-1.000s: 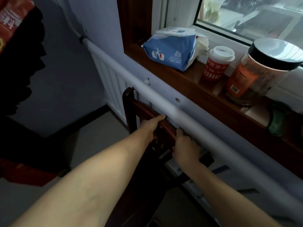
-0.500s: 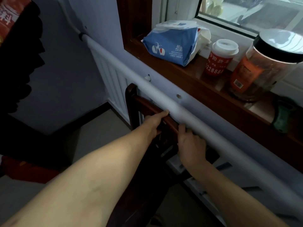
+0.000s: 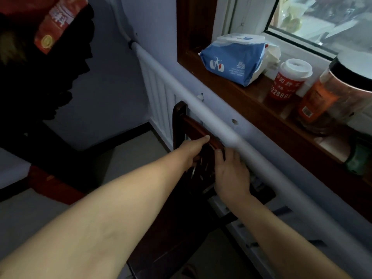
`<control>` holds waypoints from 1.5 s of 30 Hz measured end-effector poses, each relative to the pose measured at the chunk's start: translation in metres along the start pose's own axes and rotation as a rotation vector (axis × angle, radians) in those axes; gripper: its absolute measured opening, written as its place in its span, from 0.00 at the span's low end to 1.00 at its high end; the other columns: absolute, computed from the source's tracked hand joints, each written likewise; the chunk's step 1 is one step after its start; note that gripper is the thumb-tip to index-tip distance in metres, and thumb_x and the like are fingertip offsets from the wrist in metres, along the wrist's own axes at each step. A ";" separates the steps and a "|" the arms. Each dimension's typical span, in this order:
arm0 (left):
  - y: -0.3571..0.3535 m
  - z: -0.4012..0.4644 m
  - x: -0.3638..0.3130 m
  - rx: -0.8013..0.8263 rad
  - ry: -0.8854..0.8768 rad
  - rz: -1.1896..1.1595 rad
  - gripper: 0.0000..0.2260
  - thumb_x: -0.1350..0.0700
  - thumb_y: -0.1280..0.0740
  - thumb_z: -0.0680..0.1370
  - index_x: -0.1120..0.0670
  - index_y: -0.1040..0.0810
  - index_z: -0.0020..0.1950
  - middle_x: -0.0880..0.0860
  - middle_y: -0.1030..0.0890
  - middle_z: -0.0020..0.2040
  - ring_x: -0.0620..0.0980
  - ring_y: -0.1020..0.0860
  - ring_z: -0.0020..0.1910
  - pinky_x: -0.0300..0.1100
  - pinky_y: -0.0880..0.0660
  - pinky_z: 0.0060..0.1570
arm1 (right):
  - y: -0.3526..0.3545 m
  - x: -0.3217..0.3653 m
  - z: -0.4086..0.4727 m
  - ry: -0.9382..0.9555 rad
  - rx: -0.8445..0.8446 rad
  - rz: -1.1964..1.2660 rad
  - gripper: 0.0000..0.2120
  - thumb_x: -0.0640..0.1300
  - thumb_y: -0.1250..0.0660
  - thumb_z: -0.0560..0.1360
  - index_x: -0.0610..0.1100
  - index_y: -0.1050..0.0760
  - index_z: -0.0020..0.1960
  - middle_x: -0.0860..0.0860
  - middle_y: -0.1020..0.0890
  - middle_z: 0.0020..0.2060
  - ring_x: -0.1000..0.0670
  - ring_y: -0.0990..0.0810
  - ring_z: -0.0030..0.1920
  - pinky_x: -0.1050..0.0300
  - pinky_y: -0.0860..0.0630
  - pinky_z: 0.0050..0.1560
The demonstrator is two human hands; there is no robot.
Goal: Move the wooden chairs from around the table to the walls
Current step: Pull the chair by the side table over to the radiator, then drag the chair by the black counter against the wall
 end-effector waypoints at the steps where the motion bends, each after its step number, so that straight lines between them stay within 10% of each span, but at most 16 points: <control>1: 0.007 -0.003 -0.001 -0.017 -0.004 0.009 0.33 0.41 0.31 0.72 0.55 0.33 0.72 0.55 0.26 0.68 0.54 0.26 0.62 0.43 0.28 0.55 | 0.000 0.005 0.002 0.033 0.007 0.014 0.30 0.41 0.28 0.68 0.37 0.34 0.67 0.37 0.29 0.62 0.39 0.28 0.61 0.48 0.26 0.57; 6: 0.063 -0.029 -0.001 -0.150 -0.024 0.031 0.32 0.42 0.33 0.74 0.56 0.35 0.73 0.55 0.27 0.69 0.51 0.26 0.61 0.37 0.31 0.46 | 0.001 0.045 0.010 0.186 0.024 0.045 0.38 0.44 0.29 0.69 0.39 0.43 0.73 0.39 0.37 0.70 0.41 0.38 0.70 0.48 0.40 0.71; 27: 0.478 -0.261 0.149 -0.707 -0.049 -0.258 0.23 0.48 0.32 0.75 0.56 0.28 0.67 0.55 0.23 0.62 0.50 0.25 0.51 0.40 0.31 0.40 | 0.027 0.439 -0.109 0.736 0.088 0.174 0.32 0.44 0.35 0.72 0.42 0.43 0.72 0.43 0.38 0.69 0.44 0.37 0.68 0.53 0.37 0.67; 32: 0.569 -0.334 0.221 -0.779 0.014 -0.383 0.24 0.47 0.34 0.76 0.54 0.31 0.70 0.55 0.29 0.70 0.52 0.30 0.68 0.47 0.36 0.66 | 0.021 0.548 -0.172 0.879 0.146 0.173 0.33 0.46 0.33 0.72 0.42 0.44 0.72 0.43 0.40 0.70 0.43 0.38 0.69 0.52 0.38 0.68; 38: 0.644 -0.413 0.289 -0.932 0.060 -0.504 0.21 0.47 0.34 0.76 0.55 0.27 0.64 0.54 0.24 0.63 0.49 0.26 0.51 0.45 0.33 0.56 | 0.022 0.650 -0.234 1.052 0.174 0.174 0.33 0.47 0.32 0.71 0.43 0.43 0.71 0.44 0.37 0.66 0.43 0.34 0.65 0.52 0.34 0.66; 45: 0.703 -0.488 0.345 -1.088 0.063 -0.652 0.22 0.46 0.35 0.77 0.55 0.29 0.67 0.55 0.24 0.60 0.52 0.24 0.58 0.48 0.33 0.58 | 0.031 0.753 -0.281 1.272 0.198 0.162 0.32 0.47 0.32 0.72 0.43 0.44 0.70 0.43 0.38 0.66 0.43 0.35 0.65 0.51 0.34 0.66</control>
Point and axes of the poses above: each hand's wrist, its own z-axis towards the middle knuckle, its own y-axis out of the back of the hand, x = y × z, the point moved 5 cm from there along z, towards the middle knuckle
